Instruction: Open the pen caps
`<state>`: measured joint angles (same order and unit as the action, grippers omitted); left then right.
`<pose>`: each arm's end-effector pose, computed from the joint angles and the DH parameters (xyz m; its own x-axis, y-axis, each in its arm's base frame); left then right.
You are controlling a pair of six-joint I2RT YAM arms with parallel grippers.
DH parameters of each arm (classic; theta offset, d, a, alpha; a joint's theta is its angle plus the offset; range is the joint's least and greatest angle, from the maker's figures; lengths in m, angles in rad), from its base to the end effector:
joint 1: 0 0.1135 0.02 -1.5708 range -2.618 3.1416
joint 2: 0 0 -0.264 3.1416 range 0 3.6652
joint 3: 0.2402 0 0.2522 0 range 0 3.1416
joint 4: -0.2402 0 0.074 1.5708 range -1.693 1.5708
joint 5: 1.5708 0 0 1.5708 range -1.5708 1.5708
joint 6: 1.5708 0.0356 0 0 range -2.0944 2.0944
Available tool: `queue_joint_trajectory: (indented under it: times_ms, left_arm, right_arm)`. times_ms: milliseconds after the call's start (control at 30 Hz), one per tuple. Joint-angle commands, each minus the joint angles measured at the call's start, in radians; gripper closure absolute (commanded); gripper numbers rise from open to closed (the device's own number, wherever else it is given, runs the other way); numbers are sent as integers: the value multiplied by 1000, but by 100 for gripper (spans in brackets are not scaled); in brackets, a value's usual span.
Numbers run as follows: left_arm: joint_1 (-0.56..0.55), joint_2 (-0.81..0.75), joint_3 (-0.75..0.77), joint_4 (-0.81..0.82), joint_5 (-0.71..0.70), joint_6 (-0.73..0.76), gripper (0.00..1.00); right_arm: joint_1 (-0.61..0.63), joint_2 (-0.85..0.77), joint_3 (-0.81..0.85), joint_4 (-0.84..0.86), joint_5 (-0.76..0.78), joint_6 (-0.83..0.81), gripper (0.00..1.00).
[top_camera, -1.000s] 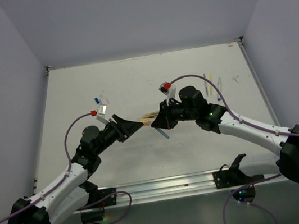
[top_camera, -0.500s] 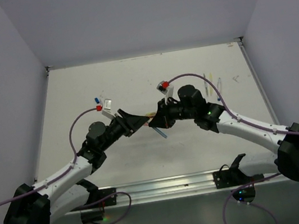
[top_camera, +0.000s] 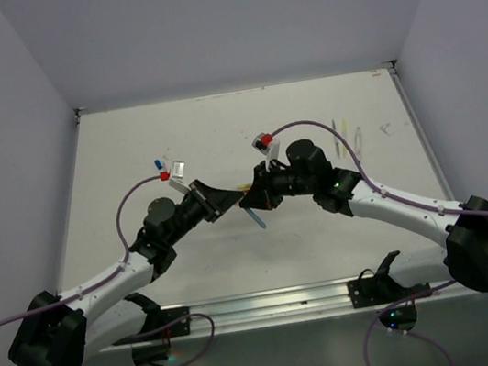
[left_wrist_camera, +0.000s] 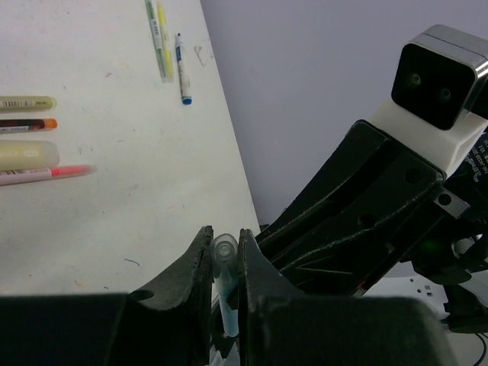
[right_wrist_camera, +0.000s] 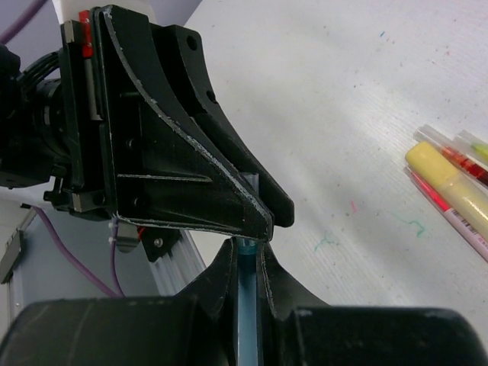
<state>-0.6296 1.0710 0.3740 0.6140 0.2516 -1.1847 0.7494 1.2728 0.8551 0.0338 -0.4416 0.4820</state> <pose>0.1790 -0.1414 0.2250 -0.7393 -0.5715 -0.3562 0.2282 0.2850 -0.9310 0.2013 0.2081 0.2816 -0.6629 -0.0444 -0.7474 -0.6756 0.4655 0.5717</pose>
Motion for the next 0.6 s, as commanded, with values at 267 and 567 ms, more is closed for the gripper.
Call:
queue_joint_trajectory:
  times_ms: [267, 567]
  left_arm:
    - [-5, -34, 25, 26, -44, 10, 100]
    - [-5, -29, 48, 15, -49, 5, 100]
  right_arm:
    - [16, -35, -4, -71, 29, -69, 64]
    - [18, -15, -62, -38, 1, -72, 91]
